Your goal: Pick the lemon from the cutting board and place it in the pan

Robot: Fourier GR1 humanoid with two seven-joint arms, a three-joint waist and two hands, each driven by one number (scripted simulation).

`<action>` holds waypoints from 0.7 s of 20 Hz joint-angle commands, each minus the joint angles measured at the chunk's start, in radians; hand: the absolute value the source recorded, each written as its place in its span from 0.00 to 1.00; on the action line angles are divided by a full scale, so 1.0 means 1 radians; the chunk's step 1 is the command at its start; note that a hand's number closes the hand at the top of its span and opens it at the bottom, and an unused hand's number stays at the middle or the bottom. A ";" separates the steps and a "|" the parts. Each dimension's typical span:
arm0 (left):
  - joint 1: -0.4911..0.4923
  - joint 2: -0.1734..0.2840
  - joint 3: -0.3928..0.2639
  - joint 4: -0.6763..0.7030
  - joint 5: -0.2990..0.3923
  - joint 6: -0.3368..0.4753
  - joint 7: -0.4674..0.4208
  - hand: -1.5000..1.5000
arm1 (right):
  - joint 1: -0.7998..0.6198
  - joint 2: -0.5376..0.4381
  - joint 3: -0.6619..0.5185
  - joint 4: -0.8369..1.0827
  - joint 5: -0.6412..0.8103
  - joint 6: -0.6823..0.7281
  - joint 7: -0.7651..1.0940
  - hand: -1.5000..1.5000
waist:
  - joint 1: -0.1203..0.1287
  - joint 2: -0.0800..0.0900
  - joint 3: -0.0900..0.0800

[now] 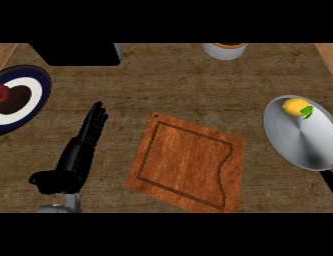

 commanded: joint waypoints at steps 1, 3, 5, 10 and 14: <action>-0.040 -0.025 0.003 0.074 -0.017 0.011 -0.033 0.50 | 0.139 0.031 0.008 -0.182 -0.036 0.028 0.040 0.00 | -0.003 0.000 0.000; -0.018 -0.012 -0.001 0.000 -0.012 -0.004 0.014 0.50 | 0.162 0.046 0.019 -0.172 -0.021 0.014 0.010 0.00 | 0.001 0.001 0.000; -0.006 0.000 0.038 0.057 -0.001 -0.017 -0.073 0.50 | 0.135 0.054 0.027 -0.161 -0.010 -0.020 0.011 0.00 | 0.003 0.001 0.000; -0.006 0.012 0.031 -0.003 -0.004 -0.034 0.001 0.50 | 0.198 0.087 0.028 -0.307 -0.015 -0.062 0.099 0.00 | 0.002 0.001 0.000; -0.014 -0.016 0.018 0.024 -0.021 -0.023 -0.006 0.50 | 0.119 0.019 0.021 -0.129 0.018 -0.038 0.034 0.00 | 0.005 0.002 0.001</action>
